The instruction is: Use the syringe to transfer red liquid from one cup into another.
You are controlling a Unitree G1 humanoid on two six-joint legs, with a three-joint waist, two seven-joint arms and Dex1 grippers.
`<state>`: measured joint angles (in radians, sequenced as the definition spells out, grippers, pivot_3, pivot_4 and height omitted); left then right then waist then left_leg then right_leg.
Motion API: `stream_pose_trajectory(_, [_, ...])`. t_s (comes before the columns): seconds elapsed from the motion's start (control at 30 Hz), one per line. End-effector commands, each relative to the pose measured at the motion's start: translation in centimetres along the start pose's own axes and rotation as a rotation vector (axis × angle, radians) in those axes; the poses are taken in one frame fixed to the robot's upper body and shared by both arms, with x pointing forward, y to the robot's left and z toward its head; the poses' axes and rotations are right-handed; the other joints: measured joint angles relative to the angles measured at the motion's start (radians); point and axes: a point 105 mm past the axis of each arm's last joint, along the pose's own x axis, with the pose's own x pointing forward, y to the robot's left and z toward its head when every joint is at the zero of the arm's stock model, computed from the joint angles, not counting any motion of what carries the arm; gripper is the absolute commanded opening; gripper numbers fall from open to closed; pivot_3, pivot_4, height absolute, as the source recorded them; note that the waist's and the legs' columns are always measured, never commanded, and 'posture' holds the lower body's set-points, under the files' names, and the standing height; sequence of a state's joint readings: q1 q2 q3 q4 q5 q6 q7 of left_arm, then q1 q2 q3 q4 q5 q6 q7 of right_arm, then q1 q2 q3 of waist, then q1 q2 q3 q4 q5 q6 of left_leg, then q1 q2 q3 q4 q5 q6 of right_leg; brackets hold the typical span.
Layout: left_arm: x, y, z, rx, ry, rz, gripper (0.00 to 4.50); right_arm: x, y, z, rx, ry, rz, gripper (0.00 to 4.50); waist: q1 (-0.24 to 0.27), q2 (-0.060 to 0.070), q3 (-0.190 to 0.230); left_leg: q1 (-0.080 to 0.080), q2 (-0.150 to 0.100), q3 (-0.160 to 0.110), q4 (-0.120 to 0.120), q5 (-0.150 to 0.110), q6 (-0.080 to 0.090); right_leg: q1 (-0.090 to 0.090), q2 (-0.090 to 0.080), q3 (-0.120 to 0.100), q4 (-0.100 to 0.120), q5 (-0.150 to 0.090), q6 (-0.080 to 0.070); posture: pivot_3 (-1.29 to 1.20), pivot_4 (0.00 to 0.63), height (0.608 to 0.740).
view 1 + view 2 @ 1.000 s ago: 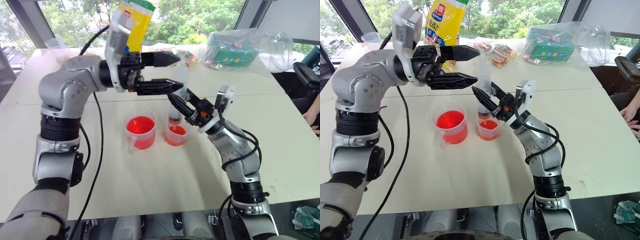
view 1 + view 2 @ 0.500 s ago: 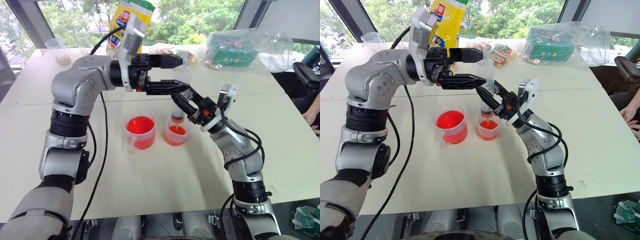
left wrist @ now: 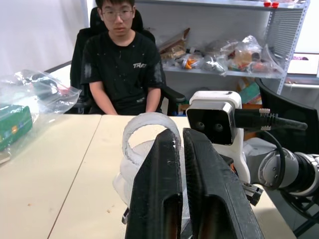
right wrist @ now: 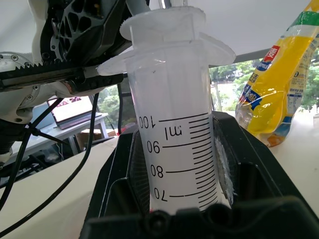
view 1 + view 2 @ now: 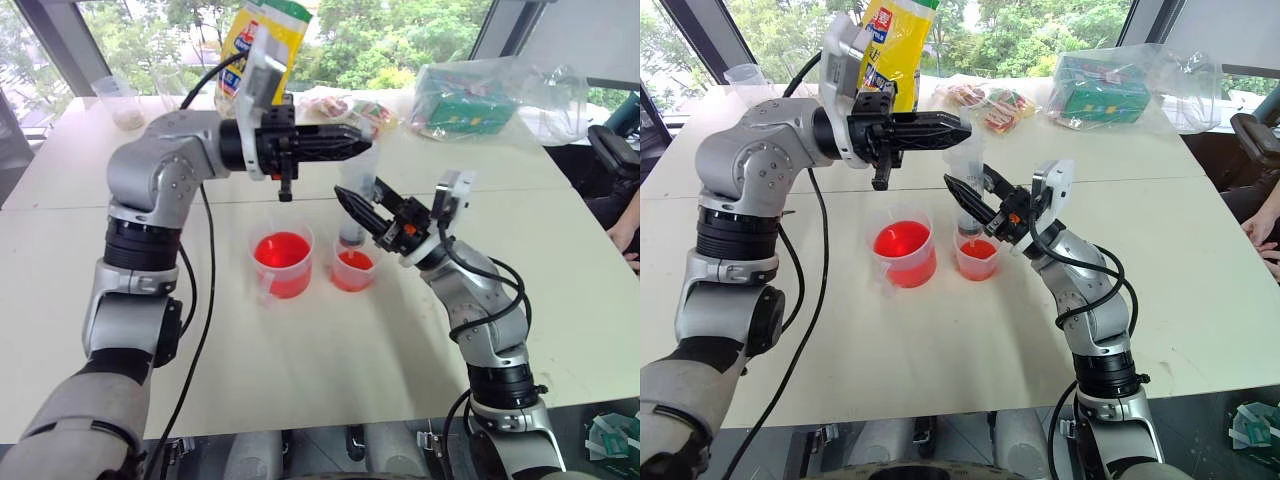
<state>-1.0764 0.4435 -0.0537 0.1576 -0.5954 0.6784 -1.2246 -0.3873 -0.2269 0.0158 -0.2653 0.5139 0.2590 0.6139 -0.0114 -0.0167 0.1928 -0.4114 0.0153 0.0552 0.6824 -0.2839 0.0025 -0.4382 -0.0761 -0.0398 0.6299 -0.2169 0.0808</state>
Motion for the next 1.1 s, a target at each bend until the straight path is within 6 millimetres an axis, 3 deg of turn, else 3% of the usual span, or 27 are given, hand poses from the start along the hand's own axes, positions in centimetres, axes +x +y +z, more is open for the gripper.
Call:
stream_pose_trajectory(0.03, [1.4,-1.1,-0.5,0.019,0.039,-0.096,0.12,0.3,0.6,2.4,-0.057,-0.068,0.020,1.39,0.000,0.000,0.000,0.000,0.000,0.000,0.000,0.000,0.000,0.000,0.000,0.000,0.000,0.000,0.000,0.00,0.150,0.740])
stream_pose_trajectory(0.57, [2.1,-1.2,-1.7,0.010,0.049,-0.118,0.12,-0.3,0.8,3.8,-0.061,-0.068,0.007,1.39,0.000,0.000,0.000,0.000,0.000,0.000,0.000,0.000,0.000,0.000,0.000,0.000,0.000,0.000,0.000,0.00,0.150,0.740])
stream_pose_trajectory(0.73, [1.5,0.2,0.6,0.054,0.005,-0.063,0.12,-0.6,1.1,2.2,-0.006,-0.036,0.000,1.39,0.001,0.000,0.000,0.000,0.000,0.000,0.000,0.000,0.000,0.000,0.000,0.000,0.000,0.000,0.000,0.00,0.150,0.740])
stream_pose_trajectory(0.83, [1.0,0.8,1.3,0.067,-0.003,-0.034,0.90,-0.8,1.5,1.3,0.018,-0.018,0.005,1.39,0.000,0.000,0.000,0.000,-0.001,0.000,0.001,0.000,0.000,0.000,0.000,0.000,0.000,0.000,0.000,0.00,0.150,0.740])
stream_pose_trajectory(1.03, [-0.4,1.7,2.5,0.103,-0.017,0.018,3.74,-0.9,1.9,0.3,0.050,0.001,0.008,1.39,-0.002,0.000,0.000,0.000,-0.001,0.000,0.001,0.000,0.000,0.000,0.000,0.000,0.001,0.000,0.000,0.00,0.150,0.740])
stream_pose_trajectory(1.1, [-1.2,2.0,3.1,0.115,-0.029,0.045,4.46,-1.0,1.9,0.1,0.052,0.003,0.008,1.39,-0.003,0.000,0.000,0.000,-0.001,0.000,0.001,0.000,0.000,0.000,0.001,0.000,0.000,0.000,0.000,0.00,0.150,0.740])
